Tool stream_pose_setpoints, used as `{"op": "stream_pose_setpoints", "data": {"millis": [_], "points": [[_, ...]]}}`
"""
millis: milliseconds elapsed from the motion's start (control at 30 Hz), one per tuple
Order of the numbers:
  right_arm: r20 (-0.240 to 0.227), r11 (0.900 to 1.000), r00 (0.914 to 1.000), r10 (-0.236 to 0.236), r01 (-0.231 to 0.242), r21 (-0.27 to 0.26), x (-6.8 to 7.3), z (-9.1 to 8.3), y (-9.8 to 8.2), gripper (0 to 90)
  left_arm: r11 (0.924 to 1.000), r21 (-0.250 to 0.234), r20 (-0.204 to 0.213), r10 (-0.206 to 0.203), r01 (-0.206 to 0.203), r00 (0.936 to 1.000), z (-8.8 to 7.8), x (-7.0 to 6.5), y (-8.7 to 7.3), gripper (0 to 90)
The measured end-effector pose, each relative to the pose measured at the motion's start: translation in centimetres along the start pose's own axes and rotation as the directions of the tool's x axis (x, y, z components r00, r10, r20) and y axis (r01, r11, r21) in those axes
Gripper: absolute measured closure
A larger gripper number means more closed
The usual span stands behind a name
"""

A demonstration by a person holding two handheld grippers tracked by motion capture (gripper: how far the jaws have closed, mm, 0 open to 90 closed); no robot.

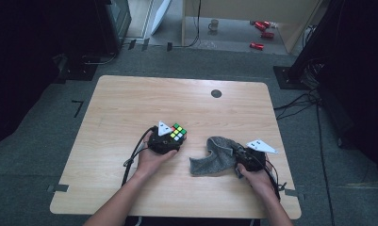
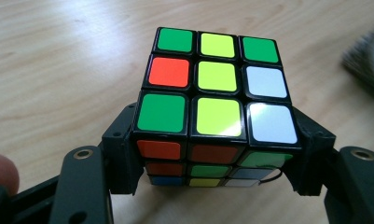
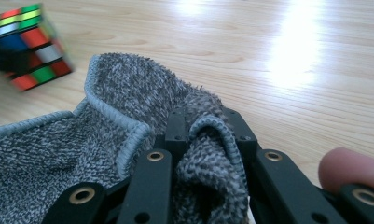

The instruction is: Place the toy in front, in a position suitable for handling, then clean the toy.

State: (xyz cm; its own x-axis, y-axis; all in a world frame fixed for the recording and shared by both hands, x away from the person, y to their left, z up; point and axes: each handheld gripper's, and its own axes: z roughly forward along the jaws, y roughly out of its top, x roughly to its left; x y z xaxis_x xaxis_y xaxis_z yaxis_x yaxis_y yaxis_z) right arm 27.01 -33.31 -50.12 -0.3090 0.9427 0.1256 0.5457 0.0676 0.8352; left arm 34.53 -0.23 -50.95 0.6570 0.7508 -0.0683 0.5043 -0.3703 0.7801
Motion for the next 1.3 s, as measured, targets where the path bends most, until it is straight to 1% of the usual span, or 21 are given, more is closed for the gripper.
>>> {"op": "stream_pose_setpoints", "data": {"millis": [100,200,367,433,467,500,533,600,633,667,700,800,867,900,933,967,1000,1033,1100,1200,1300], "points": [[0.012,1.0,0.9999,0.012,-0.012,-0.002,-0.1,0.0,-0.1,75.1,0.9996,-0.006,0.038,0.027,-0.027,0.9989,-1.1,-0.6,-1.0,34.4],[0.016,1.0,0.9998,0.008,-0.008,0.001,0.1,0.2,-0.1,74.7,0.9978,0.004,0.083,0.066,-0.067,0.9944,-2.4,-1.4,-2.0,34.4],[0.01,1.0,0.9999,-0.006,0.006,-0.005,0.4,0.1,-0.2,74.3,0.995,0.012,0.117,0.098,-0.1,0.9883,-3.4,-2.0,-2.8,34.4],[0.008,1.0,0.9999,-0.007,0.007,-0.004,0.5,0.1,-0.2,74.2,0.9908,0.008,0.134,0.133,-0.135,0.9821,-4.1,-2.4,-3.4,34.4],[0.008,1.0,0.9999,-0.007,0.007,-0.004,0.5,0.1,-0.2,74.2,0.9908,0.008,0.134,0.133,-0.135,0.9821,-4.1,-2.4,-3.4,34.5],[0.009,1.0,0.9999,-0.008,0.008,-0.002,0.5,0.1,-0.3,74.2,0.9884,0.007,0.155,0.148,-0.151,0.9767,-4.6,-2.5,-3.8,34.4],[0.009,1.0,0.9999,-0.008,0.008,-0.002,0.5,0.1,-0.3,74.2,0.9884,0.007,0.155,0.148,-0.151,0.9767,-4.6,-2.5,-3.8,34.4],[0.01,1.0,0.9999,-0.011,0.011,-0.001,0.5,0.1,-0.3,74.0,0.9862,0.004,0.185,0.162,-0.166,0.9693,-5.3,-2.5,-4.4,34.5],[0.01,1.0,0.9999,-0.01,0.01,-0.001,0.5,0.2,-0.3,73.8,0.9843,-0.006,0.206,0.174,-0.176,0.963,-5.7,-2.5,-4.9,34.5],[0.01,1.0,0.9999,-0.01,0.01,-0.001,0.5,0.2,-0.3,73.8,0.9843,-0.006,0.206,0.174,-0.176,0.963,-5.7,-2.5,-4.9,34.5],[0.011,1.0,0.9999,-0.01,0.01,0.001,0.6,0.3,-0.3,73.5,0.9826,-0.015,0.223,0.184,-0.185,0.9573,-6.1,-2.6,-5.3,34.5],[0.014,1.0,0.9998,-0.011,0.011,0.003,0.7,0.4,-0.3,72.0,0.9825,-0.021,0.234,0.185,-0.185,0.9545,-6.4,-2.6,-5.6,34.3],[0.013,1.0,0.9998,-0.013,0.013,-0.001,0.7,0.4,-0.3,69.5,0.9842,-0.016,0.237,0.175,-0.176,0.9556,-6.4,-2.5,-5.7,34.2],[-0.008,1.0,1.0,-0.004,0.004,-0.006,0.7,0.3,-0.2,59.4,0.9877,0.009,0.222,0.15,-0.156,0.9634,-6.4,-2.4,-5.7,29.0],[-0.027,1.0,0.9996,0.0,0.0,-0.004,0.6,0.2,-0.1,52.9,0.9877,0.009,0.222,0.15,-0.156,0.9634,-6.4,-2.4,-5.7,25.7],[-0.027,1.0,0.9996,0.0,0.0,-0.004,0.6,0.2,-0.1,52.9,0.9885,0.014,0.219,0.144,-0.15,0.965,-6.4,-2.4,-5.8,25.7],[-0.052,1.0,0.9986,-0.003,0.003,-0.001,0.7,0.0,0.0,43.2,0.9889,0.019,0.221,0.139,-0.147,0.9653,-6.4,-2.3,-5.8,22.3],[-0.061,1.0,0.9981,-0.003,0.003,0.002,0.7,-0.1,0.0,40.0,0.9876,0.035,0.219,0.142,-0.153,0.9654,-6.4,-2.4,-5.9,21.0],[-0.076,1.0,0.9971,-0.006,0.006,0.001,0.7,-0.4,0.2,35.1,0.9838,0.066,0.225,0.148,-0.167,0.963,-6.3,-2.5,-6.0,18.3],[-0.085,1.0,0.9964,-0.005,0.005,-0.001,0.8,-0.8,0.4,29.2,0.9792,0.083,0.208,0.164,-0.185,0.9643,-6.1,-2.8,-6.0,17.6],[-0.092,1.0,0.9957,-0.012,0.011,-0.012,1.1,-1.3,0.6,25.6,0.9783,0.101,0.179,0.161,-0.181,0.9704,-5.8,-3.0,-5.9,17.6]]}}
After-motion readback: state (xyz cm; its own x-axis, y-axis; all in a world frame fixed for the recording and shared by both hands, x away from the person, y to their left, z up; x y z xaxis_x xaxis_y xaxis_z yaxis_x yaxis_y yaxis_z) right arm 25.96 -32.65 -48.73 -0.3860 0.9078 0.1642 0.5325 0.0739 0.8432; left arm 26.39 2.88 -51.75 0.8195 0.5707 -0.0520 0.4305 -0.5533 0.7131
